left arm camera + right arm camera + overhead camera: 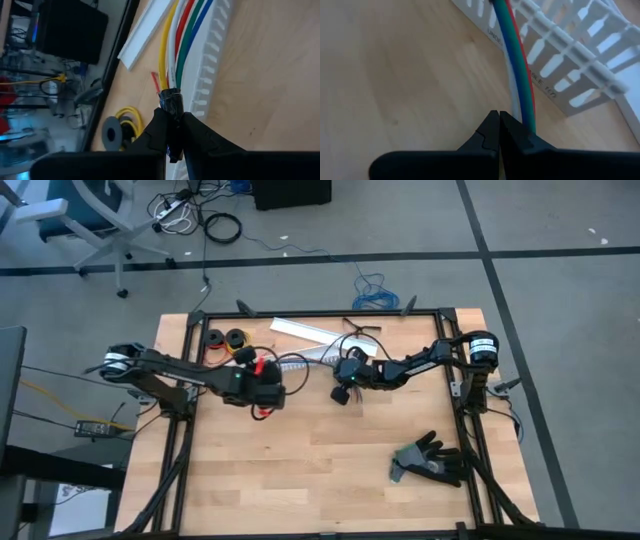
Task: Ziptie cables
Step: Put the zip tied cables in the cable duct
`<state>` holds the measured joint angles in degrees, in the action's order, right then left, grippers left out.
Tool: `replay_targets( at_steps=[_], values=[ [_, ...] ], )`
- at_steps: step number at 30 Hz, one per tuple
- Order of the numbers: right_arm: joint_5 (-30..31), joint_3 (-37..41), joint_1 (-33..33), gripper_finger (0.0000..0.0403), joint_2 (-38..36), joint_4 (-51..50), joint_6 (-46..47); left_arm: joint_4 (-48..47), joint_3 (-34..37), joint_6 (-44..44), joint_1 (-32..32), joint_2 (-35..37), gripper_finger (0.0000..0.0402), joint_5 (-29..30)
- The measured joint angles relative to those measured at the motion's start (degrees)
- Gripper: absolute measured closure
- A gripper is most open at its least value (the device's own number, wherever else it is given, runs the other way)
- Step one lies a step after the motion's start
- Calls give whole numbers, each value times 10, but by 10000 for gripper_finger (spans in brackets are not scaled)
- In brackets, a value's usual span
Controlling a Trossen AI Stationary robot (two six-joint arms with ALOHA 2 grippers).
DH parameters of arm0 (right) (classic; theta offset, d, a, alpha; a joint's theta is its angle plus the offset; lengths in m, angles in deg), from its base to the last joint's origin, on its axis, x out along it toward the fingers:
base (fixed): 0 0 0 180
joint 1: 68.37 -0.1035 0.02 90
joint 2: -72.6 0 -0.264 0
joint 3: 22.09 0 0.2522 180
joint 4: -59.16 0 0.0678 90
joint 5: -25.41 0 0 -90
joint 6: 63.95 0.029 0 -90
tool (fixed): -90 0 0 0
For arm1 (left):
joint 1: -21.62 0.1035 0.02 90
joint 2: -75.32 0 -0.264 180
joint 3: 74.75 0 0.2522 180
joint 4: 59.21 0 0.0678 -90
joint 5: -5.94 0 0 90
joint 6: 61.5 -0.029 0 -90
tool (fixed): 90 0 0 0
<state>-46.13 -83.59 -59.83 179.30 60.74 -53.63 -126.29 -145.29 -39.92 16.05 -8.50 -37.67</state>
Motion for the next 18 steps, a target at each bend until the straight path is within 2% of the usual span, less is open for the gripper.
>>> replay_targets(
  at_steps=[9,12,18],
  values=[
    [69,-25,-5,403,0,-6,-46,94,114,4,0,90,362,-33],
    [118,-52,-10,403,0,-21,-78,92,130,16,-1,102,362,-37],
    [134,-107,-9,403,0,-58,-120,103,149,29,-2,109,362,-39]
  ],
)
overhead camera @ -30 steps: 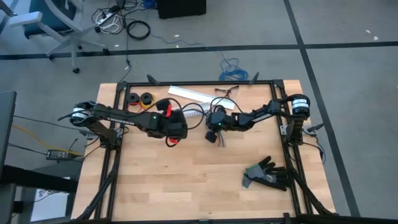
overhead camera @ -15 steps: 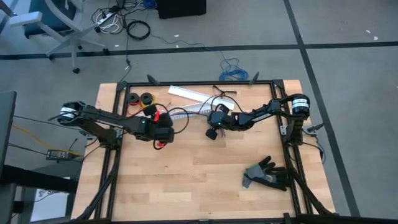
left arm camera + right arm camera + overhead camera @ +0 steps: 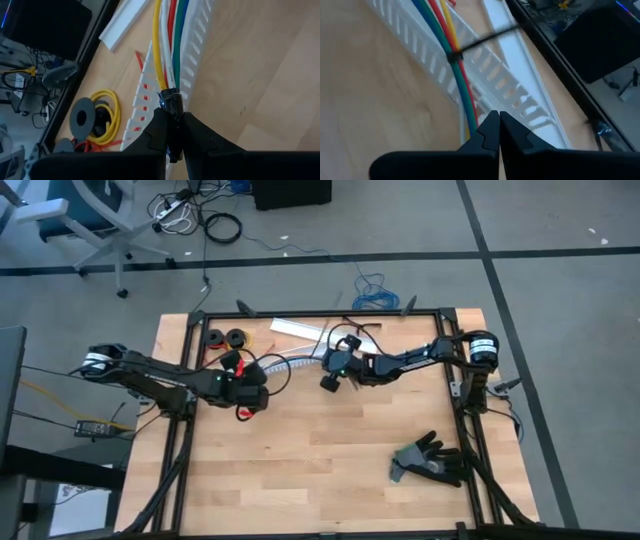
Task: Ziptie cables
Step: Put the zip tied cables in the cable duct
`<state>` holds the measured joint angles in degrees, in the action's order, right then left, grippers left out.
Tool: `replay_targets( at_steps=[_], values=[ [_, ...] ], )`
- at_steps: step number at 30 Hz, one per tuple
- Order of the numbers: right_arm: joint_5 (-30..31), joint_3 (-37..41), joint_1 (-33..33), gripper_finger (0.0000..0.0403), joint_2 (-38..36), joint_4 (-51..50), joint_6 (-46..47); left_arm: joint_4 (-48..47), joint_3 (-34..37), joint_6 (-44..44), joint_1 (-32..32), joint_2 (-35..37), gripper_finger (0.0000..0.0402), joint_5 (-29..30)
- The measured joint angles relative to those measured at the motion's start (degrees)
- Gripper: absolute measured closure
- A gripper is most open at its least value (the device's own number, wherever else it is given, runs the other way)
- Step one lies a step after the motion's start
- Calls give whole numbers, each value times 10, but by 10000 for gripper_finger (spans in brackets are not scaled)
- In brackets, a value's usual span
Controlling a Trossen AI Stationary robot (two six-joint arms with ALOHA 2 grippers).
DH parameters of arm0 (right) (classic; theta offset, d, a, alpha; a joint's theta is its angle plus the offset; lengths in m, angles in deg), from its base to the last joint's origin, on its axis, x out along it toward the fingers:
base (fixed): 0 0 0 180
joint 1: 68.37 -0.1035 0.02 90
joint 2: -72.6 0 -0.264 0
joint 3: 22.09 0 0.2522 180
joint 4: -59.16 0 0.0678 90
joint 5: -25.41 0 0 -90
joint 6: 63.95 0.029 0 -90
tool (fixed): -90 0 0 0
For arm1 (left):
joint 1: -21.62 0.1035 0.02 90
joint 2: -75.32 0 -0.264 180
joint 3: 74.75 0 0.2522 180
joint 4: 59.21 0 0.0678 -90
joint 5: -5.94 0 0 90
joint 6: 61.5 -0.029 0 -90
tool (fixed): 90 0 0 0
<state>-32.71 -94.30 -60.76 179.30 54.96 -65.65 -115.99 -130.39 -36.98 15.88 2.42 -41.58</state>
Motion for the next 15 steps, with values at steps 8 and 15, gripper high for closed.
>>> replay_targets(
  at_steps=[8,15],
  values=[
    [-92,-20,-2,401,-5,-95,52,1,1,1,0,2,362,-30],
    [-126,-20,-2,363,-29,-186,112,4,1,0,0,2,362,-34]
  ],
)
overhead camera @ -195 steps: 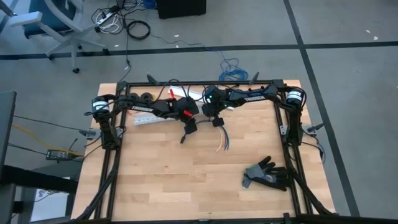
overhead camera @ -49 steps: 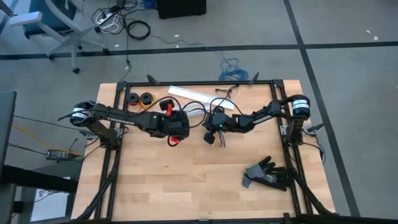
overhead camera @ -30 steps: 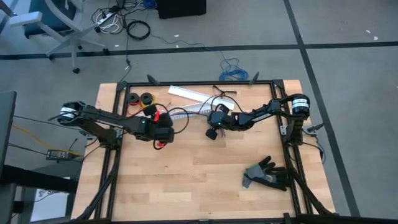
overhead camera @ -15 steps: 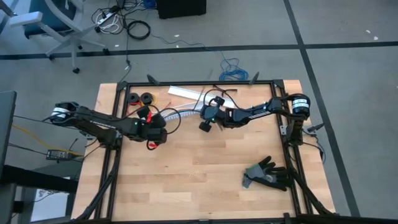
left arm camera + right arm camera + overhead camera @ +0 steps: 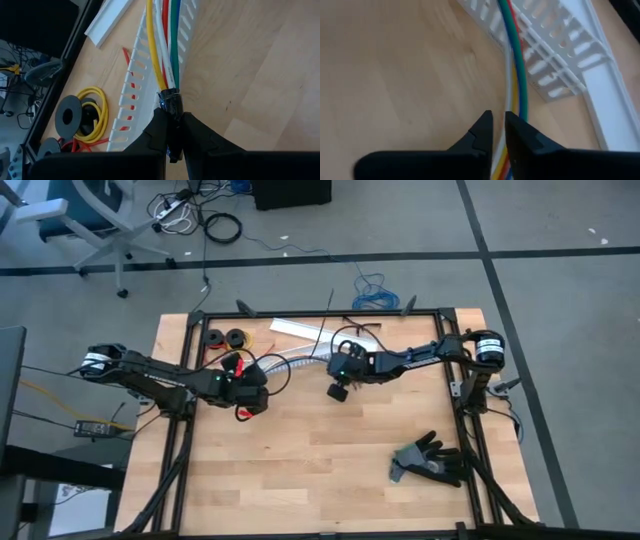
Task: Ziptie cables
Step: Put the zip tied cables in the cable duct
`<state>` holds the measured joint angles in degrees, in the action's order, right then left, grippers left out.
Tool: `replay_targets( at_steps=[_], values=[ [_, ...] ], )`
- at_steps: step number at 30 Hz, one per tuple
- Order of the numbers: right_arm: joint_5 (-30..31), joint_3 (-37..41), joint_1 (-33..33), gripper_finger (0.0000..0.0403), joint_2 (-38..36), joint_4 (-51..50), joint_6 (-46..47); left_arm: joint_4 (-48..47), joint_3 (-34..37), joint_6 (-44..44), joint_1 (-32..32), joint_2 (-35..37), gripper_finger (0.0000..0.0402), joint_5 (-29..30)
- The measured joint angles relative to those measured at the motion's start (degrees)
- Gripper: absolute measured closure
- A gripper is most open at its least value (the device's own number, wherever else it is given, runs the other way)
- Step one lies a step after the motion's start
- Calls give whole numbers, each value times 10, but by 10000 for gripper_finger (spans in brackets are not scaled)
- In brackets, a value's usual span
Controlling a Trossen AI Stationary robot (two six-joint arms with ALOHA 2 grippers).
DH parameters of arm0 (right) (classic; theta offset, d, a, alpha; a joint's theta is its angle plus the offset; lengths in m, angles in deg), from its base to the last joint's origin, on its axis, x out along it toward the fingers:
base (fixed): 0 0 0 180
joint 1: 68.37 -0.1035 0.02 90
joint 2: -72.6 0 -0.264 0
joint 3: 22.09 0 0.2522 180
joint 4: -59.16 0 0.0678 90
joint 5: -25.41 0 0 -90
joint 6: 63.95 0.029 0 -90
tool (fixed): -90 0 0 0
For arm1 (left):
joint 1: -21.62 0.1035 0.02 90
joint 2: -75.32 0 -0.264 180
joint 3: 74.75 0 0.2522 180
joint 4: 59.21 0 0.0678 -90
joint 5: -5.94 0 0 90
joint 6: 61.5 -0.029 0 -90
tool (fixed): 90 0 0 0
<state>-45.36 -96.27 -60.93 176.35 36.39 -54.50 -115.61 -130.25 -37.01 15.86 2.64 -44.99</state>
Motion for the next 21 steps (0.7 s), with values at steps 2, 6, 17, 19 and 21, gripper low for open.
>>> replay_targets(
  at_steps=[2,6,17,19,21],
  values=[
    [-3,0,1,346,-6,-7,1,0,0,0,0,0,362,-1],
    [-6,0,9,310,-14,-10,29,12,0,-1,0,0,362,-1],
    [-70,37,60,224,-8,1,75,17,0,-2,0,0,362,-2],
    [-70,51,66,212,-8,17,74,20,0,-2,0,0,362,-2],
    [-70,61,68,202,-8,23,74,26,0,-2,0,0,362,-4]
  ],
)
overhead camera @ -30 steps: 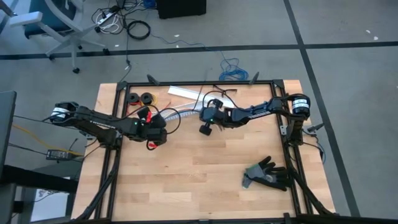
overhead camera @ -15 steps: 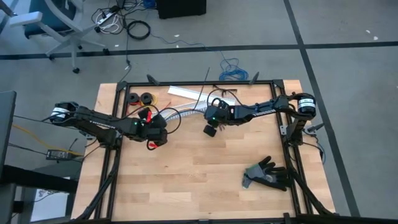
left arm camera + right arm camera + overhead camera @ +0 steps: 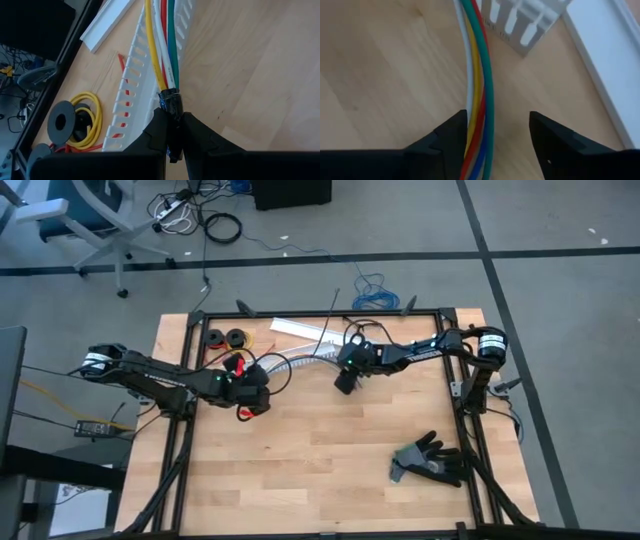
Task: Ziptie cables
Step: Put the zip tied cables in the cable duct
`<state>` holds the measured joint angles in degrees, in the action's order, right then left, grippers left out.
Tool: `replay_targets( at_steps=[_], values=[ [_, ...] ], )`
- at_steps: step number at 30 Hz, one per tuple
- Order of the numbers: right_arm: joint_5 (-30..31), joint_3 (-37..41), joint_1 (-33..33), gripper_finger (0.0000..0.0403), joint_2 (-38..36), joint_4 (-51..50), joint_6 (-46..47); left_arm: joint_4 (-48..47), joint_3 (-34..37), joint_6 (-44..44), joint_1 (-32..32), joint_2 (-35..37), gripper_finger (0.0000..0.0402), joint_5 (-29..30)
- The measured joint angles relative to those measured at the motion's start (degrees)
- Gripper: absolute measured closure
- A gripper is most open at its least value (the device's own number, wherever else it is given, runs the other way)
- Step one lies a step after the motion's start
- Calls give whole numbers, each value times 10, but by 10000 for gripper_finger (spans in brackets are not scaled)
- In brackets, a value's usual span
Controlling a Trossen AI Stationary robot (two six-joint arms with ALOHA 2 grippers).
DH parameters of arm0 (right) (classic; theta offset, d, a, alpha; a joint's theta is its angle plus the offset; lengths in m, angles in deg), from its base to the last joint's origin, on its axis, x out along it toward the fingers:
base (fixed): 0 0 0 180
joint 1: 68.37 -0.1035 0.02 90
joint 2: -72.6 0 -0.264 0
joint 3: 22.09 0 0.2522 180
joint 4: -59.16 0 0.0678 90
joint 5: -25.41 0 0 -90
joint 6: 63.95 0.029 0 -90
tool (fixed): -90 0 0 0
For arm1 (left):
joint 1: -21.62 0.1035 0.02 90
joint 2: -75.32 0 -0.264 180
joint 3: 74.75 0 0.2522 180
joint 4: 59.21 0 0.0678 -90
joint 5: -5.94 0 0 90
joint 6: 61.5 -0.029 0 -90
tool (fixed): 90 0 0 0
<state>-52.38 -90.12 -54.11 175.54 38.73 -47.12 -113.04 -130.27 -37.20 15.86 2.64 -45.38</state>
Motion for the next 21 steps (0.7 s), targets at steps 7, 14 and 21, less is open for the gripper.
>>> replay_targets(
  at_steps=[7,14,21],
  values=[
    [-47,22,-3,195,0,37,4,3,0,0,0,0,362,0],
    [-39,31,-11,254,0,34,10,9,0,-1,0,0,362,0],
    [-10,31,-21,389,-1,25,-28,6,0,-26,0,0,362,5]
  ],
)
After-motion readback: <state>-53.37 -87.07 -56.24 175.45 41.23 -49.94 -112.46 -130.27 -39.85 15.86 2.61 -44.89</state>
